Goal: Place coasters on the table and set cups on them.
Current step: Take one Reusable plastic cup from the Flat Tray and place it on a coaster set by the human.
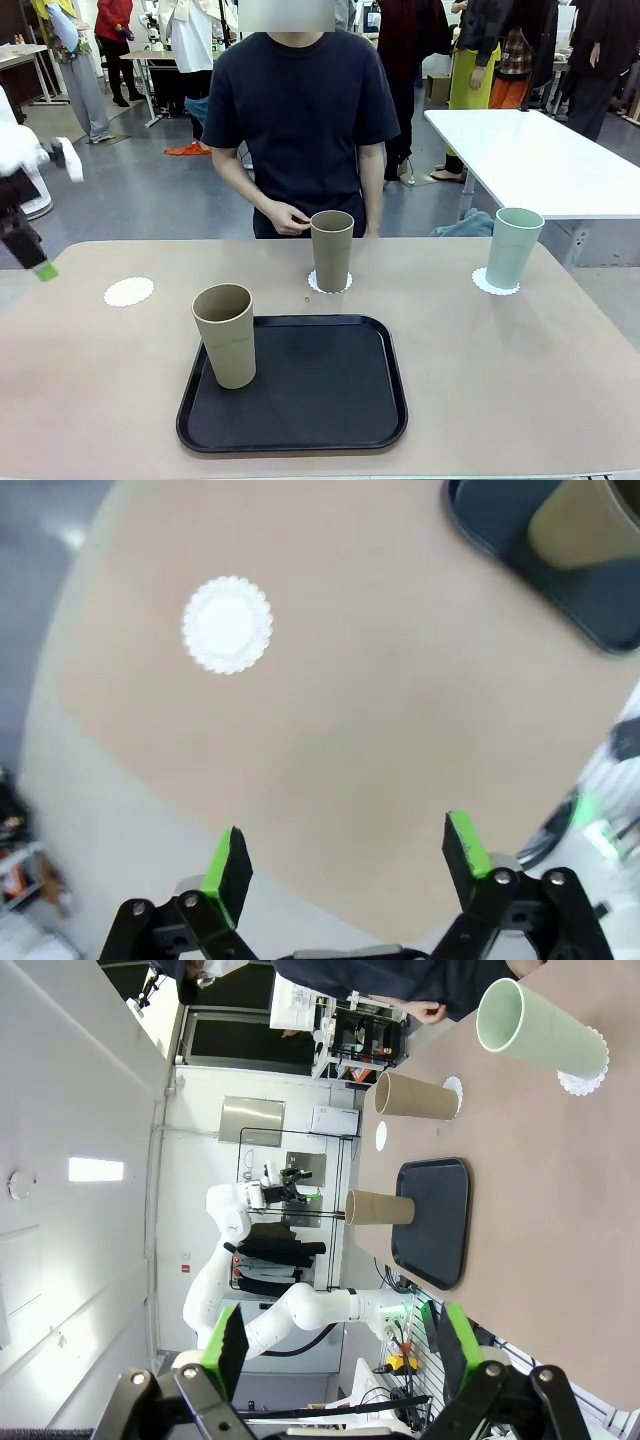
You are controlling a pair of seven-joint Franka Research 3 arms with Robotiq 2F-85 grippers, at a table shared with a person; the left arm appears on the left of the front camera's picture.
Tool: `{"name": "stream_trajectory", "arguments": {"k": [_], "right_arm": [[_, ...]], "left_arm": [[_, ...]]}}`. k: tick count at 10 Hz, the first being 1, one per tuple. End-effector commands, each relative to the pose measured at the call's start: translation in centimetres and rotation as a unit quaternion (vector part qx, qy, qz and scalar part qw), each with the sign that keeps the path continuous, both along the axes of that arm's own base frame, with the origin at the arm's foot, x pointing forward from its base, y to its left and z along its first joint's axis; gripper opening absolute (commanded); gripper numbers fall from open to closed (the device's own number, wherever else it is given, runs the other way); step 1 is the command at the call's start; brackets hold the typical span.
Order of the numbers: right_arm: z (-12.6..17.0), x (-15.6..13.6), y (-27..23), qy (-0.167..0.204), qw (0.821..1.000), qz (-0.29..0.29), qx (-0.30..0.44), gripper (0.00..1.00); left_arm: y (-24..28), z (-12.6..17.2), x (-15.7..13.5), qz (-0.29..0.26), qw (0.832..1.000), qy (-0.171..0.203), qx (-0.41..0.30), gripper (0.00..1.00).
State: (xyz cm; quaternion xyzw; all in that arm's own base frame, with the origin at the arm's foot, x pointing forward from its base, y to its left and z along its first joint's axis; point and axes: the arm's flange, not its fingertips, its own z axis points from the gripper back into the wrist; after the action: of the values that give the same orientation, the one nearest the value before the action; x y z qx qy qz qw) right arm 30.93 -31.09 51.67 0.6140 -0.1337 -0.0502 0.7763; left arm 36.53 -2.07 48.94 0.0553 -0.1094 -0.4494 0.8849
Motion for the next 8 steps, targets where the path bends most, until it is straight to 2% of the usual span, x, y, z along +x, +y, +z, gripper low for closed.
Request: {"name": "stream_trajectory", "arguments": {"k": [1, 2, 3, 7, 8], "right_arm": [[0.2, -0.1, 0.2, 0.004, 1.000, -0.005, 0.009, 1.00], [0.2, -0.1, 0.2, 0.004, 1.000, -0.005, 0.009, 1.00], [0.2, -0.1, 0.2, 0.004, 1.000, -0.005, 0.009, 1.00], [0.2, -0.1, 0.2, 0.004, 1.000, -0.005, 0.009, 1.00], [0.2, -0.1, 0.2, 0.004, 1.000, -0.005, 0.009, 1.00]], "left_arm": [[0.9, -2.8, -2.1, -0.013, 0.999, -0.037, 0.035, 1.00], [0.8, -2.7, -2.1, -0.034, 0.998, -0.046, 0.010, 1.00], [-0.1, -1.7, -0.7, -0.023, 0.999, -0.015, 0.034, 1.00], [0.1, -1.9, -0.6, -0.033, 0.999, -0.020, 0.029, 1.00], [-0.1, -2.4, -1.4, -0.137, 0.988, 0.015, -0.071, 1.00]]}}
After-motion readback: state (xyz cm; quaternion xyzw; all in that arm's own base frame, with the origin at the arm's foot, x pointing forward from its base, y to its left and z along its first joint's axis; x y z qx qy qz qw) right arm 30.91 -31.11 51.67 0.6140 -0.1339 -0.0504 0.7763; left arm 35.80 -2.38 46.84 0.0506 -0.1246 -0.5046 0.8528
